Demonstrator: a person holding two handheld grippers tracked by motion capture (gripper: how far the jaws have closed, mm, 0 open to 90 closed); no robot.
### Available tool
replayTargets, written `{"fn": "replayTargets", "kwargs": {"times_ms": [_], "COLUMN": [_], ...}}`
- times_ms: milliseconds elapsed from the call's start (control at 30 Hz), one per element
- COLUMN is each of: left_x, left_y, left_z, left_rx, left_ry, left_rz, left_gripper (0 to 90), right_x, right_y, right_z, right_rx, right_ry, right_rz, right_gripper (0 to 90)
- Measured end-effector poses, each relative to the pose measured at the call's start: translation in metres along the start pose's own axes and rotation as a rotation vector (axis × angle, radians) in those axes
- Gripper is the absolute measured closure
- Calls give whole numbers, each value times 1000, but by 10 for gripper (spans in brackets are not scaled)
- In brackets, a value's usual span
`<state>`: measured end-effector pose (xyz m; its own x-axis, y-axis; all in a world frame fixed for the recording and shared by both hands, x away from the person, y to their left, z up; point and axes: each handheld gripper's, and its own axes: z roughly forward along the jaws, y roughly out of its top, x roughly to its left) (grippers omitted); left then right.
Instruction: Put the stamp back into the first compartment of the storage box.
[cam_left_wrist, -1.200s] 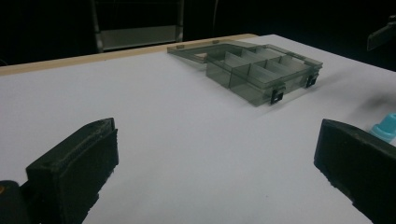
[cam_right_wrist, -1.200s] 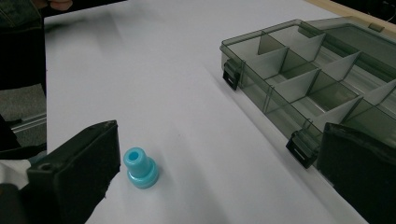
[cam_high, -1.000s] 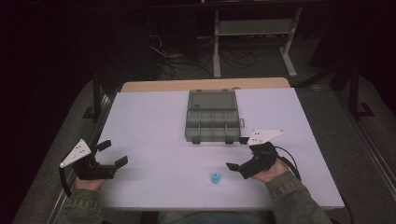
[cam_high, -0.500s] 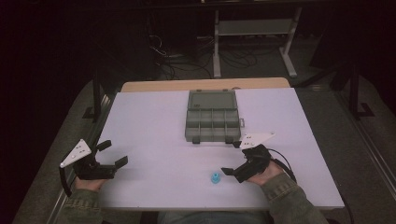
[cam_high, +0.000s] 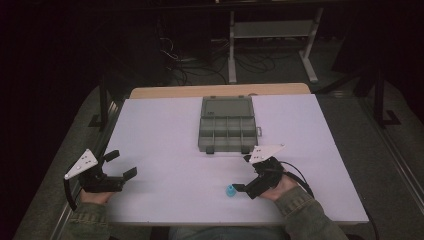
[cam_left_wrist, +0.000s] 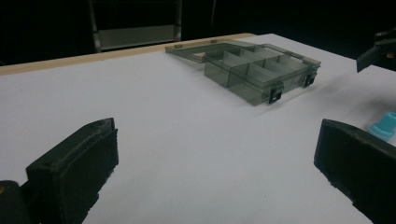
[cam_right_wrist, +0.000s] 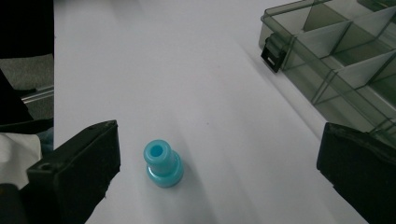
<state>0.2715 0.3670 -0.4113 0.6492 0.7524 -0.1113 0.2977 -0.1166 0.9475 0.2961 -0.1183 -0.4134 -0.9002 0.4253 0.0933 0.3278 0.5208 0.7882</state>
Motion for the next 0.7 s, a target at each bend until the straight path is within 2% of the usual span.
{"fn": "replayTargets", "kwargs": {"times_ms": [400, 533, 600, 700], "left_x": [0, 0, 0, 0], "left_y": [0, 0, 0, 0], "left_z": [1, 1, 1, 1], "left_rx": [5, 9, 9, 8], "left_ry": [-2, -3, -3, -4], "left_rz": [9, 8, 8, 9], "left_gripper": [0, 0, 0, 0], "right_x": [7, 7, 10, 10], "right_y": [-1, -1, -1, -2], "right_z": [15, 19, 21, 24], "right_rx": [53, 67, 72, 85], "right_ry": [28, 26, 39, 35], "right_rz": [-9, -36, -19, -46], "right_gripper": [0, 0, 0, 0]}}
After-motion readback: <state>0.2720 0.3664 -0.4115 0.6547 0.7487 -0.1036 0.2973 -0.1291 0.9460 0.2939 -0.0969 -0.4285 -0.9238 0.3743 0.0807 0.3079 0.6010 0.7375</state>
